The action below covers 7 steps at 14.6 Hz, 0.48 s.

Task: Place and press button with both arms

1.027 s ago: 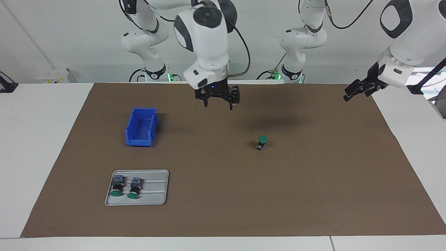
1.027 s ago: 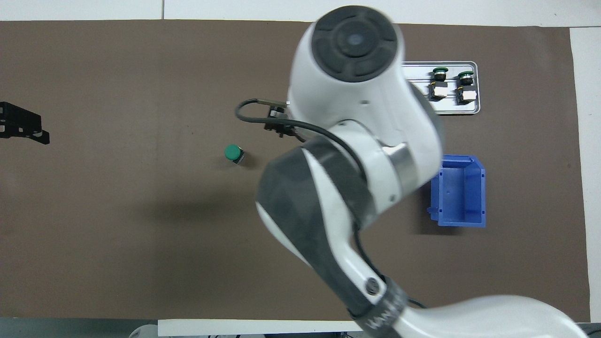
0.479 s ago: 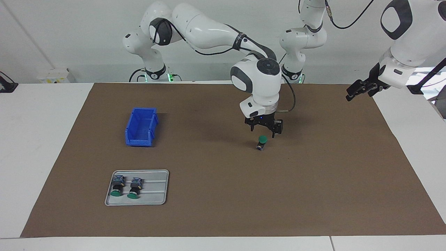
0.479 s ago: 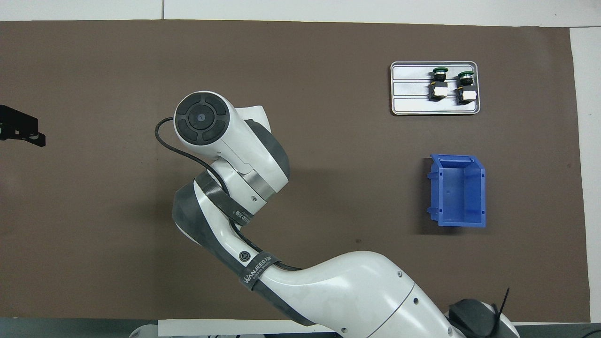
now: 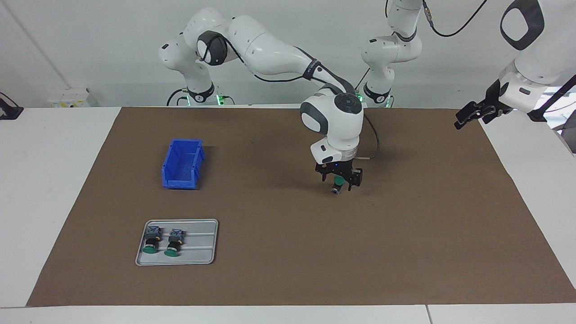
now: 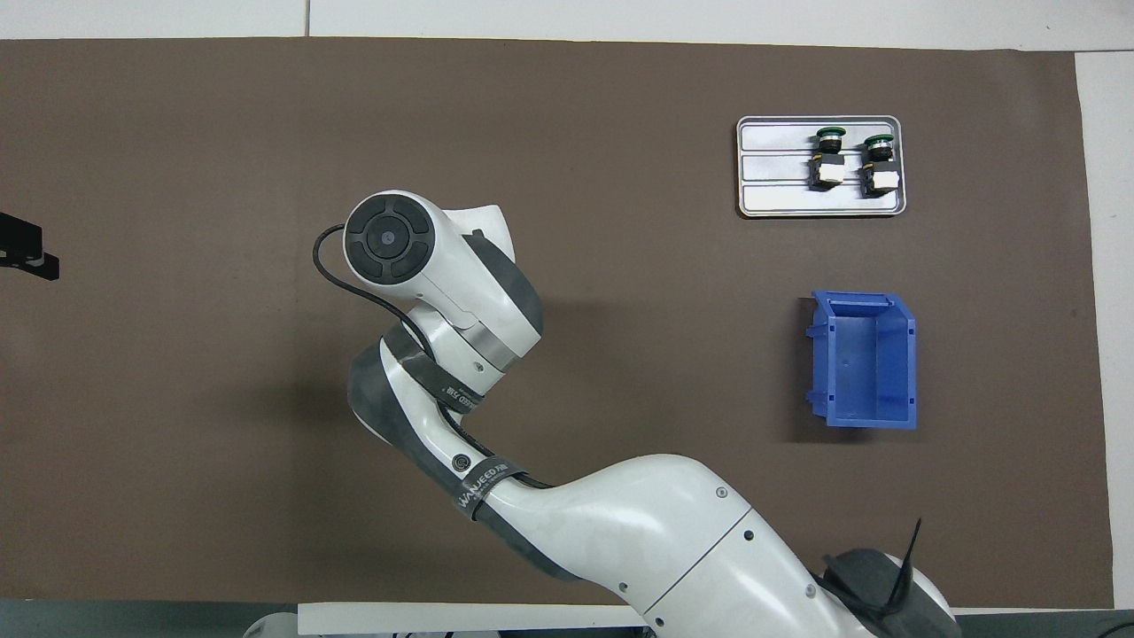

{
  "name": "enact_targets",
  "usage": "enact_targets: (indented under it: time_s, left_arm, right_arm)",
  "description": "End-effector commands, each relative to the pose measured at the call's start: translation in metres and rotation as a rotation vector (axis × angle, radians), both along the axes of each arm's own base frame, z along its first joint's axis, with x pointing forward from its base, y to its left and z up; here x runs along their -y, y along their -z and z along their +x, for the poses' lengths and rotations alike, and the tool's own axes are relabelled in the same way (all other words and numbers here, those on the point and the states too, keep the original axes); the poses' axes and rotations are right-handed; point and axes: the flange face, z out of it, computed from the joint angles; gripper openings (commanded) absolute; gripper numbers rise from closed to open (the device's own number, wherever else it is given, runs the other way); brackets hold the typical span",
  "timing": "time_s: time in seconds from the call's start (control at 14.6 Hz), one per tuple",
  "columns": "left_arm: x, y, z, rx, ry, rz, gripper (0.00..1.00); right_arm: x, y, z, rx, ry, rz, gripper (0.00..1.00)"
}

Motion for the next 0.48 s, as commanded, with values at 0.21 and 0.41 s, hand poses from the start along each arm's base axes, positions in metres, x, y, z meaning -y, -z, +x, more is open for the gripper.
enact_targets:
  time_s: [0.21, 0.41]
  left_arm:
    - [-0.0019, -0.0137, -0.0059, 0.023, 0.003, 0.017, 1.00]
    - [0.0032, -0.0149, -0.0107, 0.012, 0.013, 0.017, 1.00]
  right_arm:
    - [-0.0031, -0.0005, 0.0033, 0.015, 0.026, 0.063, 0.99]
    - [-0.0035, 0.0028, -0.0022, -0.021, 0.023, 0.063, 0.99]
